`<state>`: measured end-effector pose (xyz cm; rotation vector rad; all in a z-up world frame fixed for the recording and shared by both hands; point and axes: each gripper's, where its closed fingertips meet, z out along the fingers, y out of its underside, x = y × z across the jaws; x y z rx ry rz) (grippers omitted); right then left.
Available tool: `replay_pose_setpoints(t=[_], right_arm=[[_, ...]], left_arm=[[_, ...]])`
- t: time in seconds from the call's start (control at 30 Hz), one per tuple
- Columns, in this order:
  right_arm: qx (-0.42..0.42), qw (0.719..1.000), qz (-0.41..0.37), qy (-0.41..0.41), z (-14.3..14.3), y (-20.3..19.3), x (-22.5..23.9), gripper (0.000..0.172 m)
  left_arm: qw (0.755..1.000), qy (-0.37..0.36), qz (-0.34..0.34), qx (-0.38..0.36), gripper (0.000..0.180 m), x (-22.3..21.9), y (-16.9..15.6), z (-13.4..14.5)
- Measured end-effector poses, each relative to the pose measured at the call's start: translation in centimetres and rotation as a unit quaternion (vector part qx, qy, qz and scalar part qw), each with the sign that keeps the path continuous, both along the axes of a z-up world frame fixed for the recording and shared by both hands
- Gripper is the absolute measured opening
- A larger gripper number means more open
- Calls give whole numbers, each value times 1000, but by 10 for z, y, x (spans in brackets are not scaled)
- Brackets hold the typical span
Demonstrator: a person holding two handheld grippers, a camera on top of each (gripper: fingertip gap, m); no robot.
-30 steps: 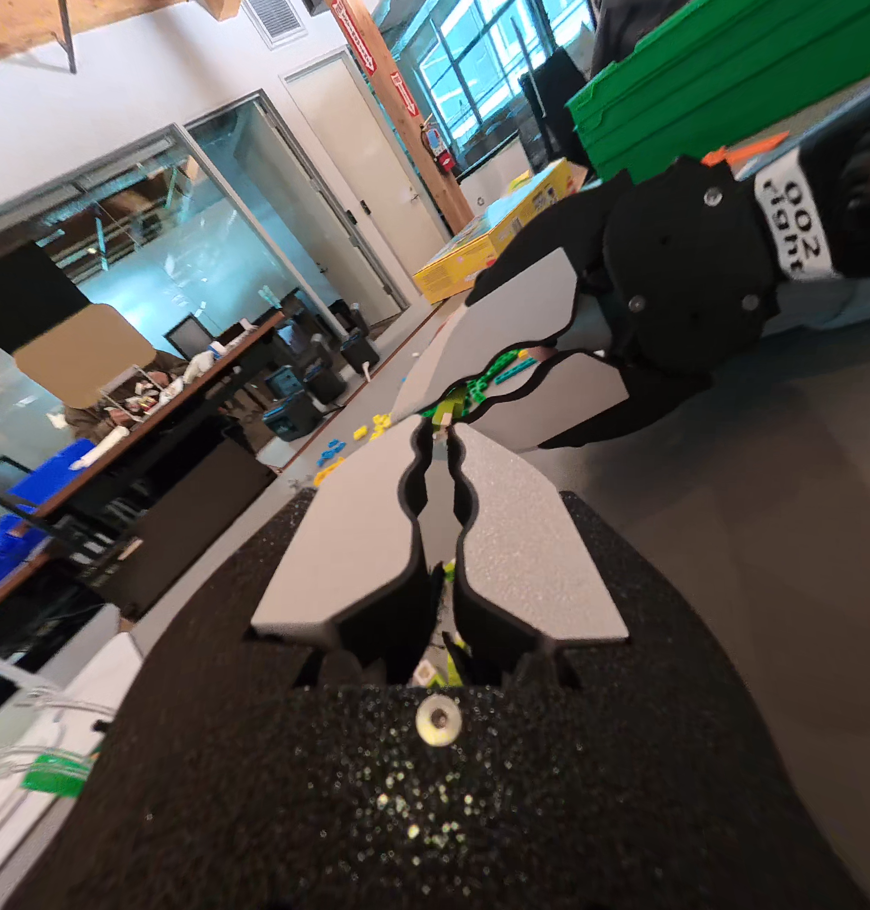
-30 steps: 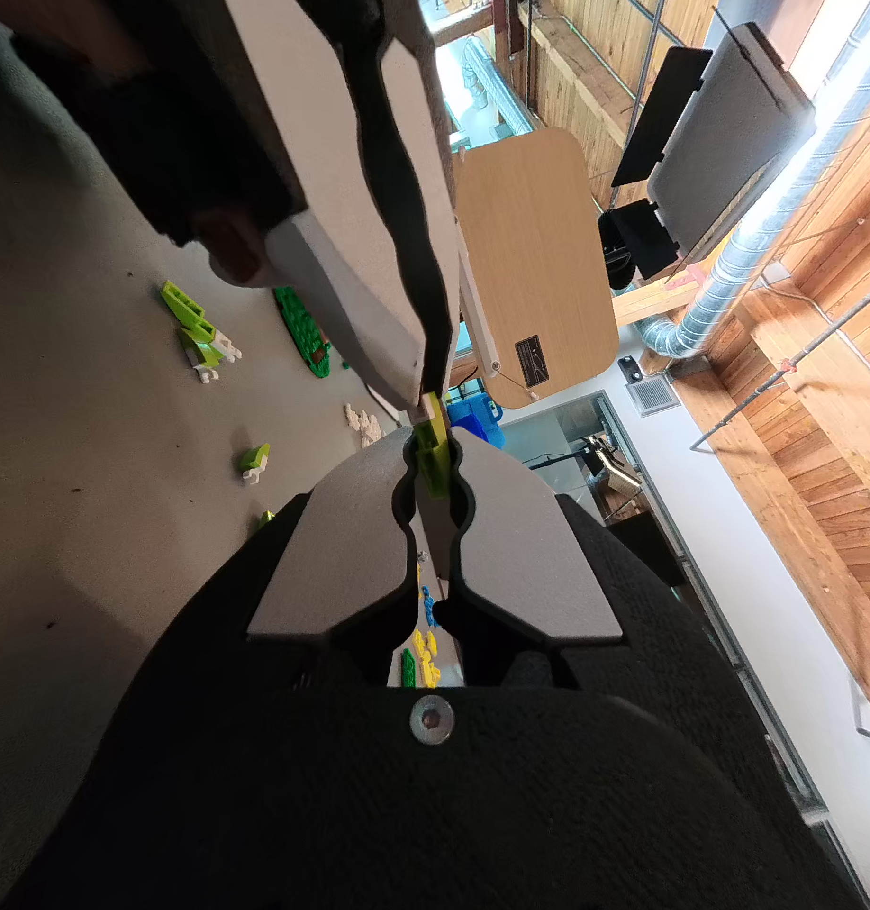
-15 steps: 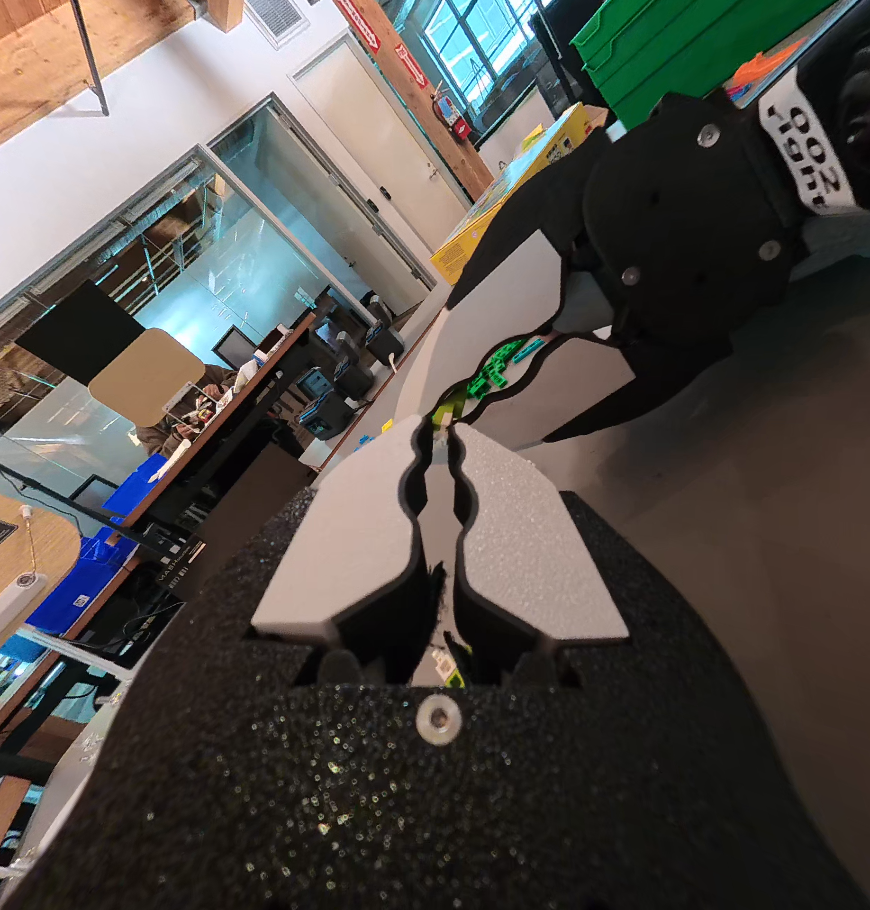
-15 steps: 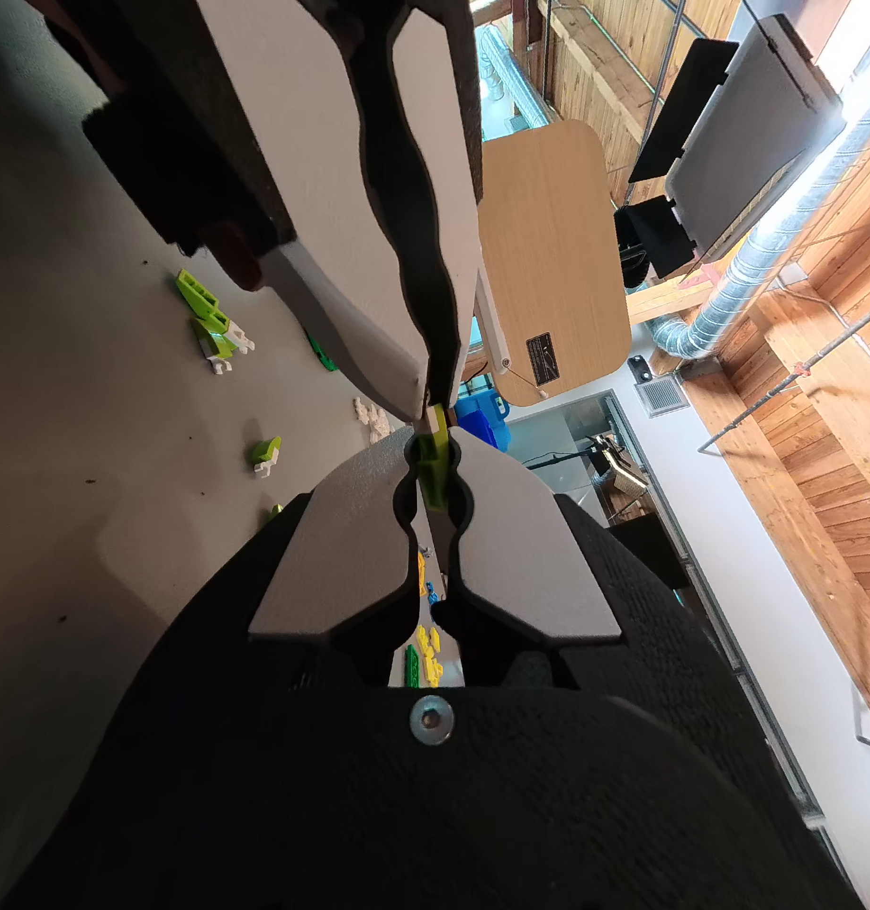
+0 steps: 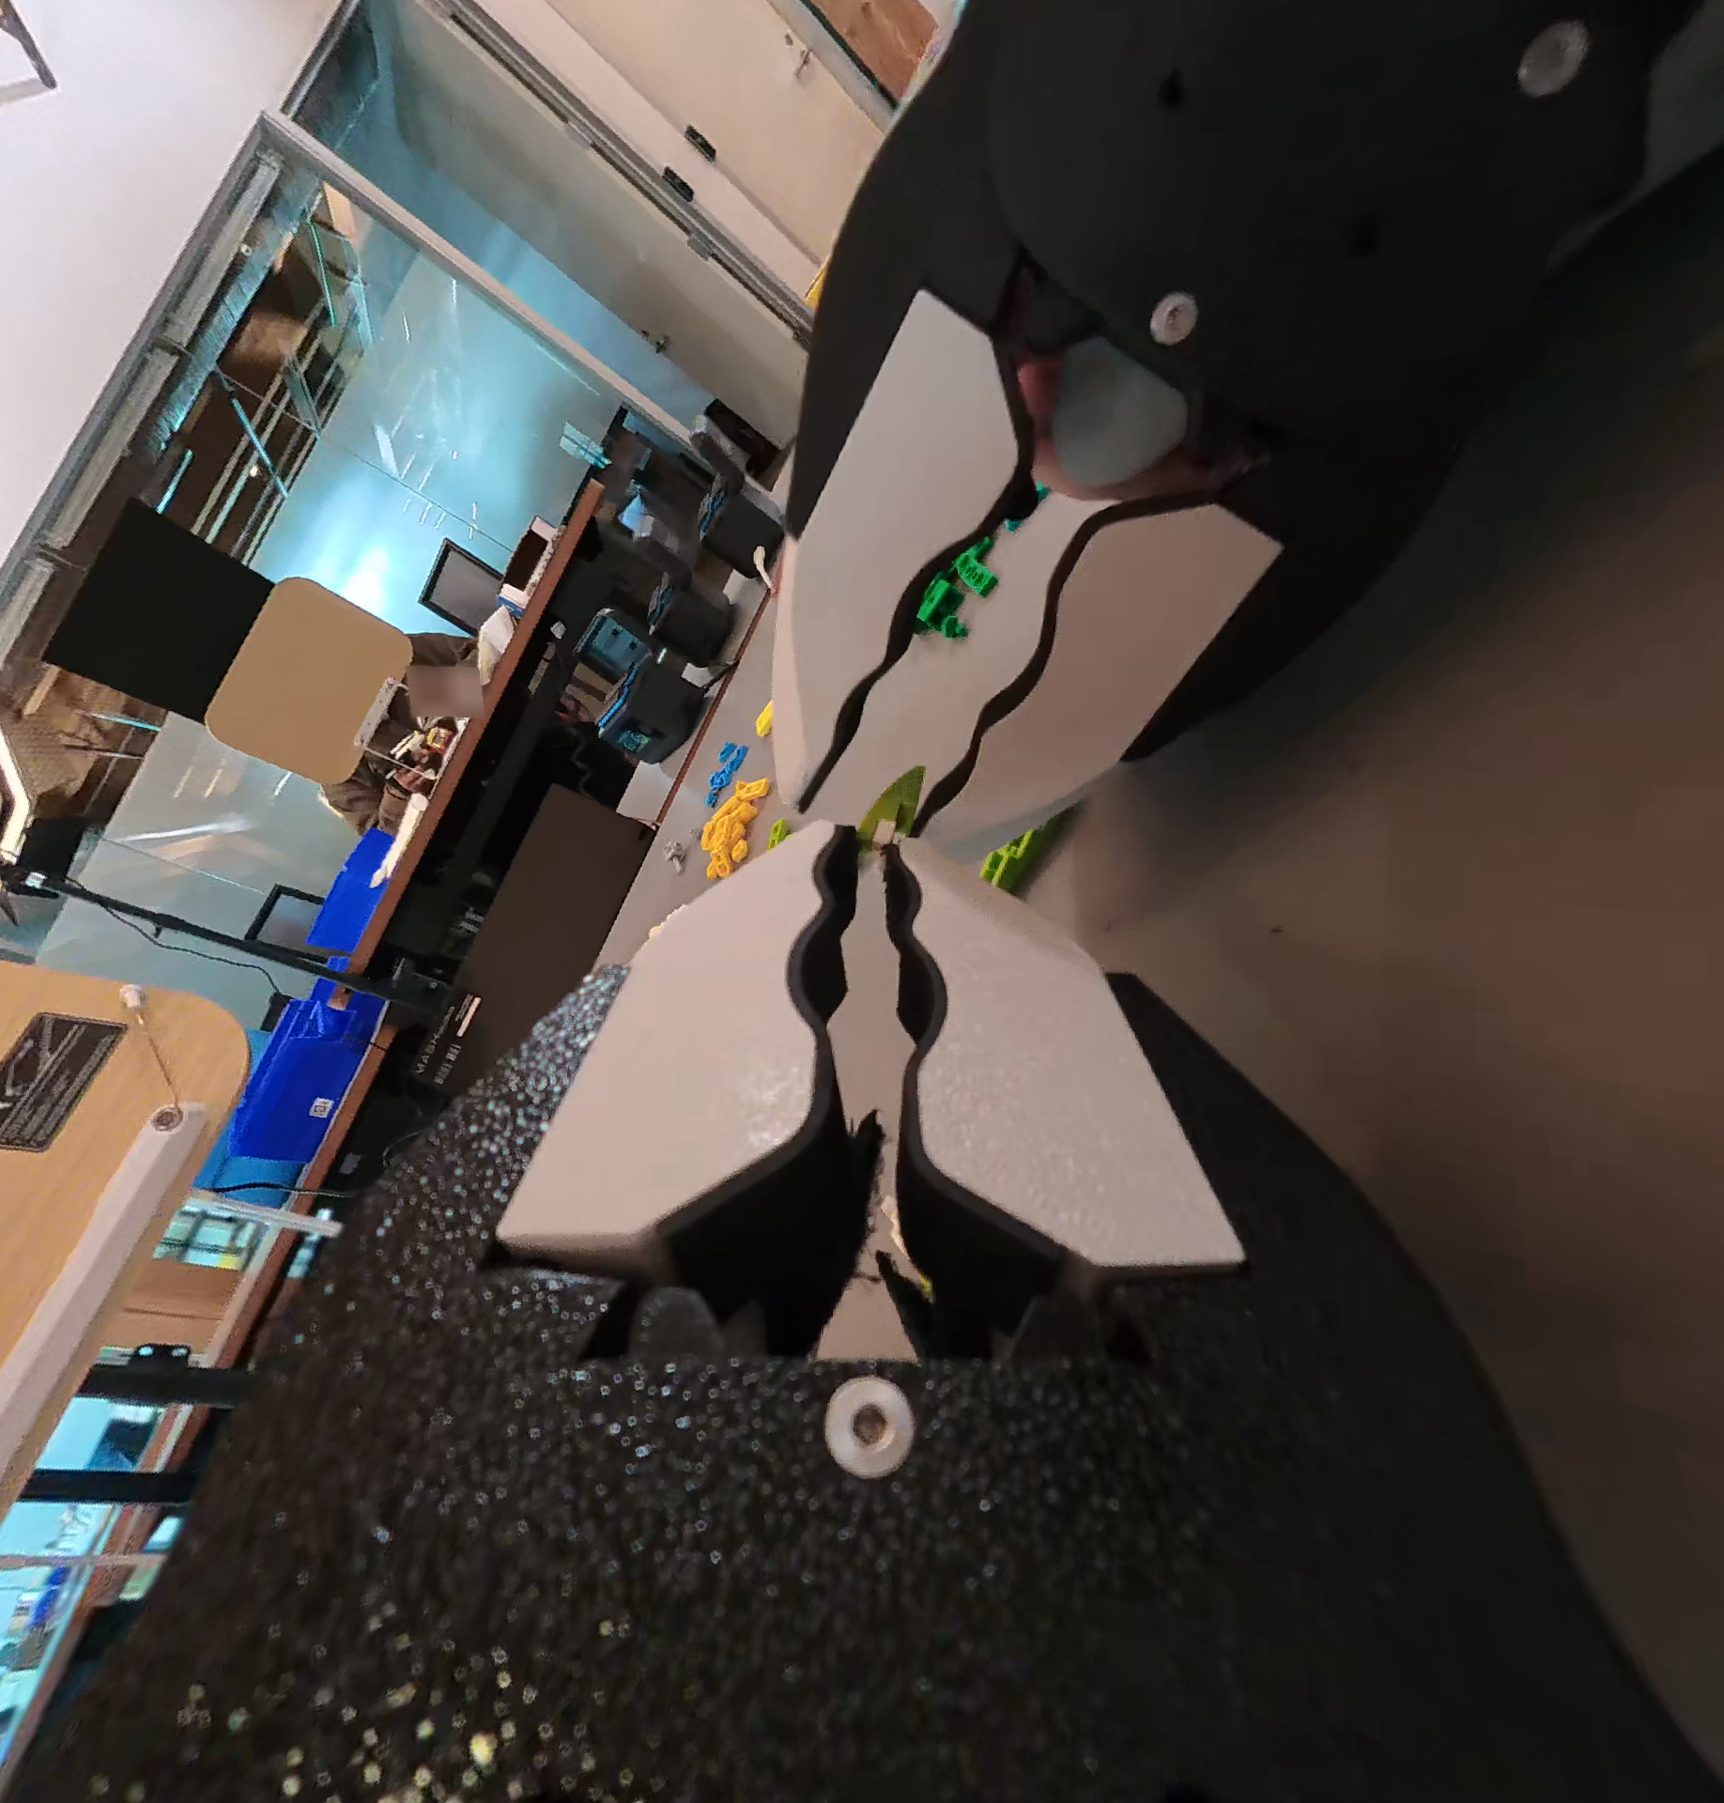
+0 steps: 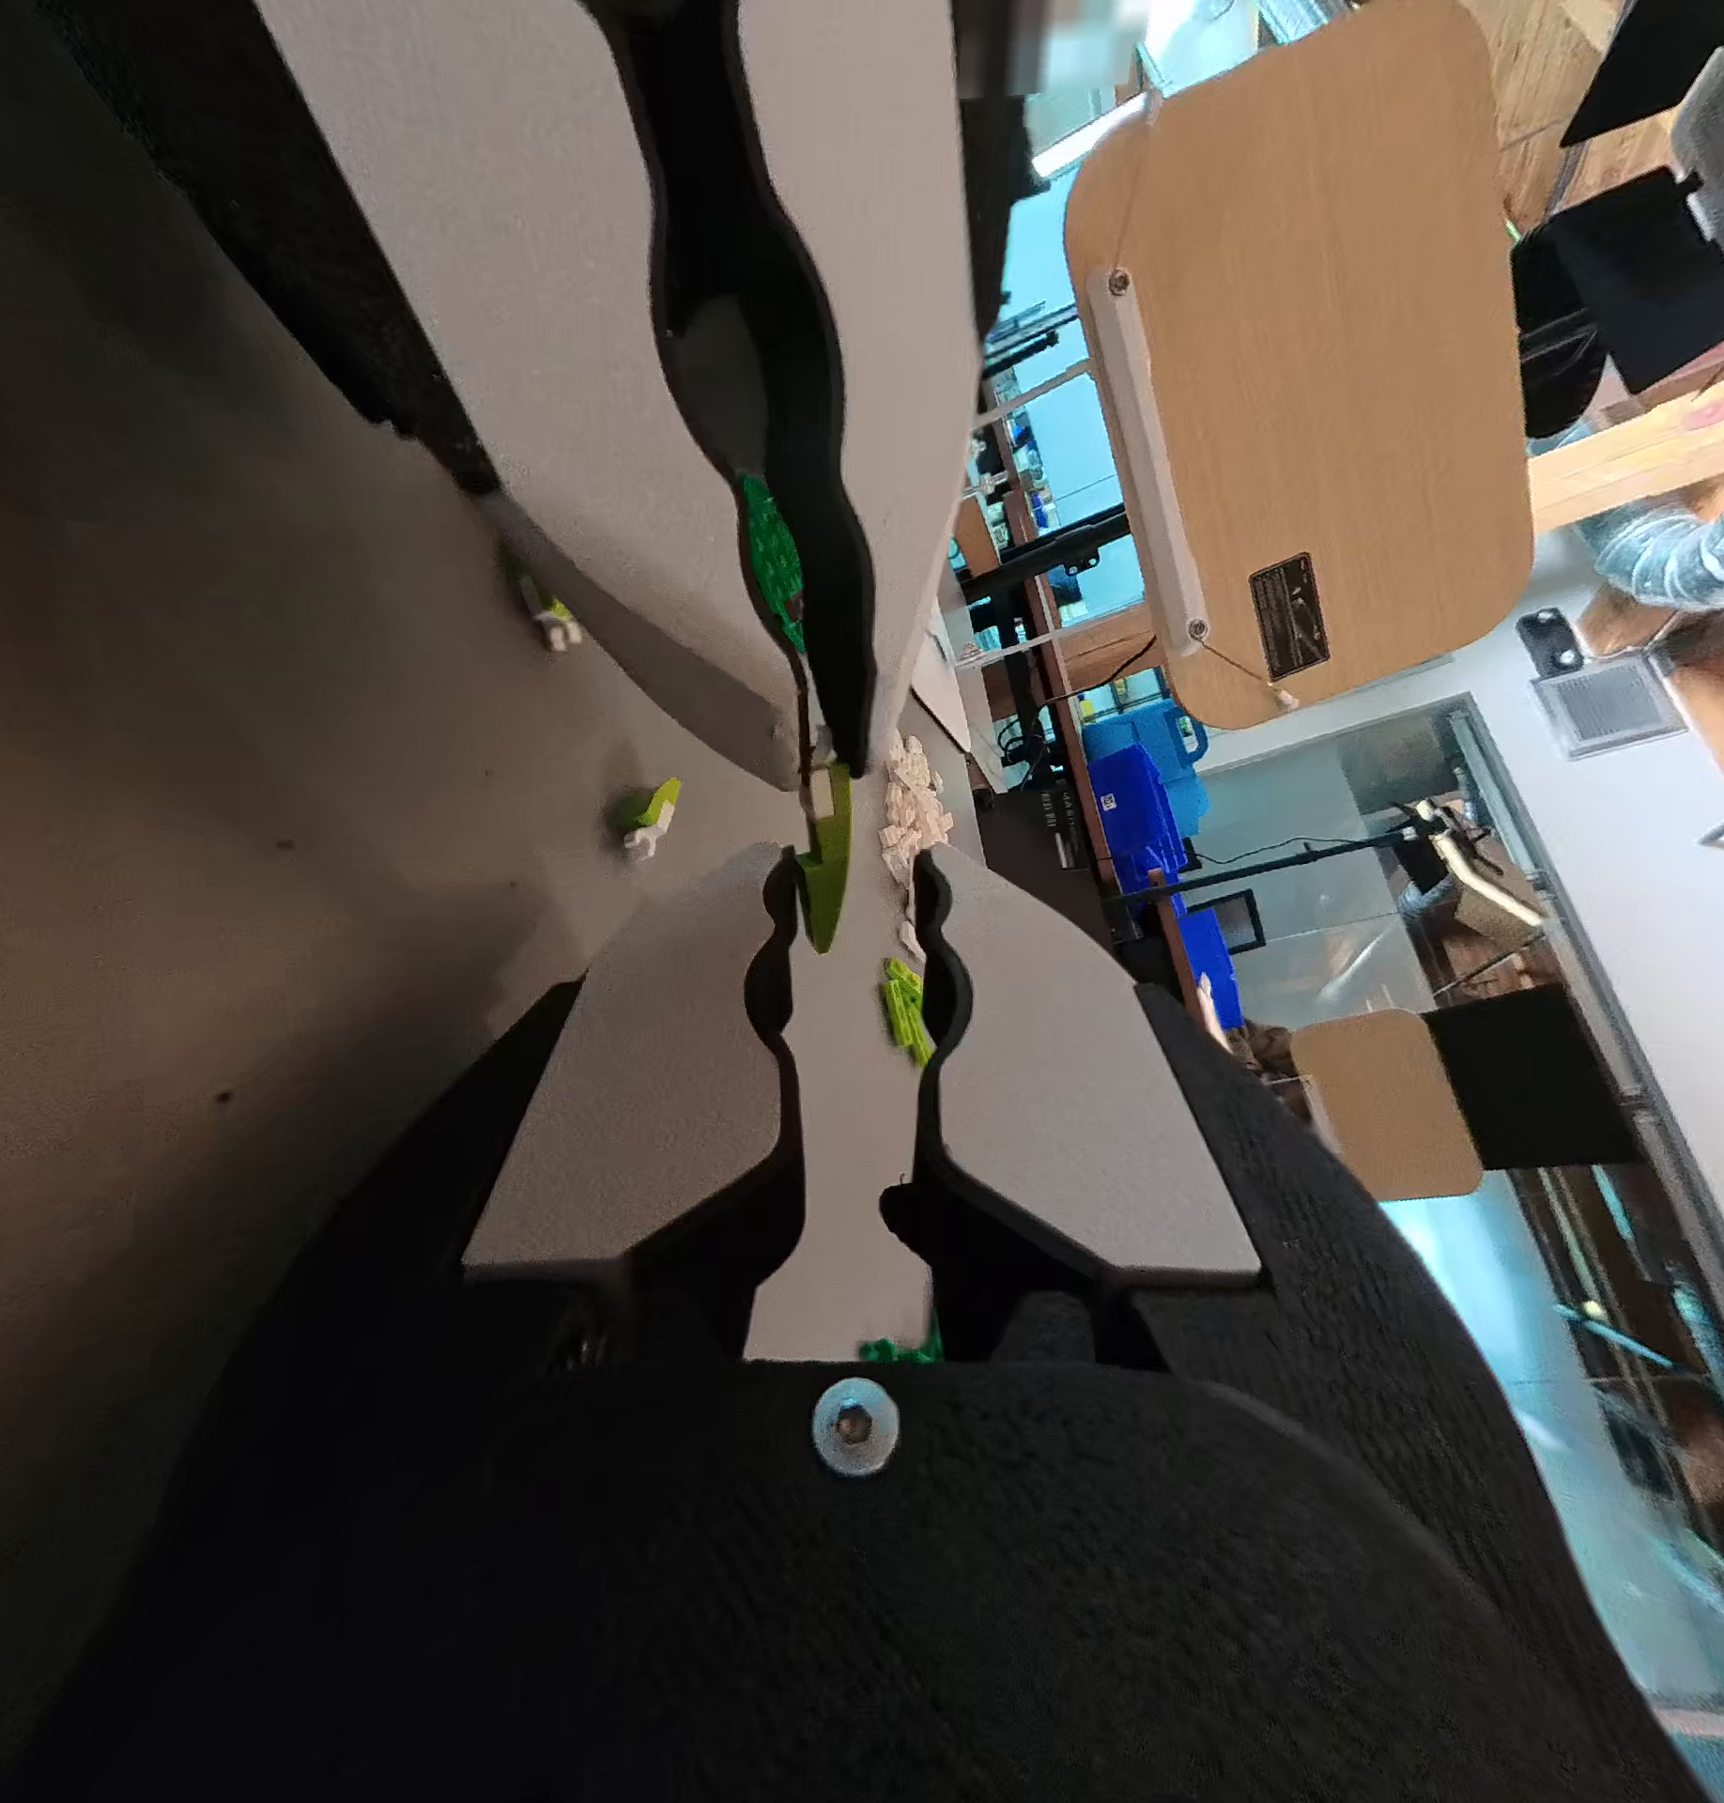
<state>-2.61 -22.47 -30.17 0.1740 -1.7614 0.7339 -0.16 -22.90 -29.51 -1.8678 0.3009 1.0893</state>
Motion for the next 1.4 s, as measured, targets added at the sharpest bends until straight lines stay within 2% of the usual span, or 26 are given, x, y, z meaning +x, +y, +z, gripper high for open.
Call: replay_pose_setpoints(t=[0.13,0.37,0.7,0.8,0.83,0.87,0.93,1.0,1.13,1.23,1.4], right_arm=[[34,999,1,24,-2,-1,2,18],[30,999,-1,16,-3,0,0,17],[50,998,-5,31,-6,0,0,6],[45,998,-11,47,0,1,-2,6],[38,997,-16,58,4,1,-2,5],[33,997,-21,68,9,3,-2,6],[30,996,-27,80,13,5,-4,5],[31,994,-30,96,17,6,-4,5],[45,987,-36,147,27,6,-2,5],[104,975,-34,192,25,3,-1,4],[155,957,-31,245,28,0,2,4]], left_arm=[[1000,2,-6,-5,7,1,1,-1],[1000,14,-13,-5,7,4,3,0],[1000,14,-21,0,7,6,4,1],[1000,6,-19,21,7,5,4,5],[999,-5,-12,46,8,4,3,10],[996,-29,1,81,18,2,2,17],[982,-127,-41,136,33,15,4,27],[960,-216,-56,168,38,15,4,27],[948,-279,-49,149,30,9,4,18],[945,-303,-42,114,20,14,6,7],[940,-336,14,52,9,10,3,-1]])
